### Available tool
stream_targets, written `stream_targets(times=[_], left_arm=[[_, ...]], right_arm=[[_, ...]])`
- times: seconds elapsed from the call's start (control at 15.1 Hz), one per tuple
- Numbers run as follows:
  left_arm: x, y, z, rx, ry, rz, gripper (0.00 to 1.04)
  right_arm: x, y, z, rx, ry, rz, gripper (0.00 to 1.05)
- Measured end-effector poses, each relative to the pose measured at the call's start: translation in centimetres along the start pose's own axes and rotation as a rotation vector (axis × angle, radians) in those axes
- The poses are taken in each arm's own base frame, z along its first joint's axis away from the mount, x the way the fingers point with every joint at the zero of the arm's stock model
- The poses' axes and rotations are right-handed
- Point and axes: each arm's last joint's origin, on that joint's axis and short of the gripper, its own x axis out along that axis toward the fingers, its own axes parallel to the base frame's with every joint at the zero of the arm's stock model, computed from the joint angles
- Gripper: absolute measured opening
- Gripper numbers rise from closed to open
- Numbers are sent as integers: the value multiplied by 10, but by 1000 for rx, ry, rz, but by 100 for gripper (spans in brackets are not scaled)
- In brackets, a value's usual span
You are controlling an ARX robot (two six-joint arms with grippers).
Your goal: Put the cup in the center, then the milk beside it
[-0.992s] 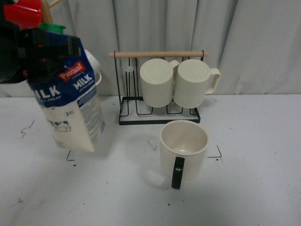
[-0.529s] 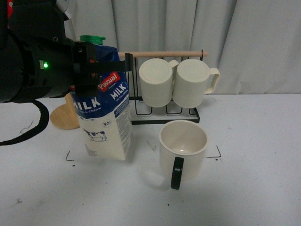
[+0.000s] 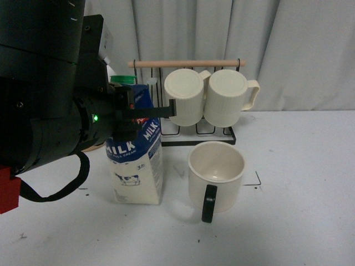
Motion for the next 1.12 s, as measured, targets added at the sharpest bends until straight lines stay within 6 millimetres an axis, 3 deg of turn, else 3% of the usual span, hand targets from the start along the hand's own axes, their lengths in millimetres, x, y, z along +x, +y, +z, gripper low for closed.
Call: stream_targets(times=[0.53, 0.86, 1.12], left_arm=[[3, -23, -11, -86, 13, -2, 6], [3, -31, -3, -109, -27, -49, 66], [3, -31, -2, -110, -29, -51, 75]], right_arm=[[0, 0, 0, 0, 0, 0, 98], [0, 0, 0, 0, 0, 0, 98], [0, 0, 0, 0, 0, 0, 98]])
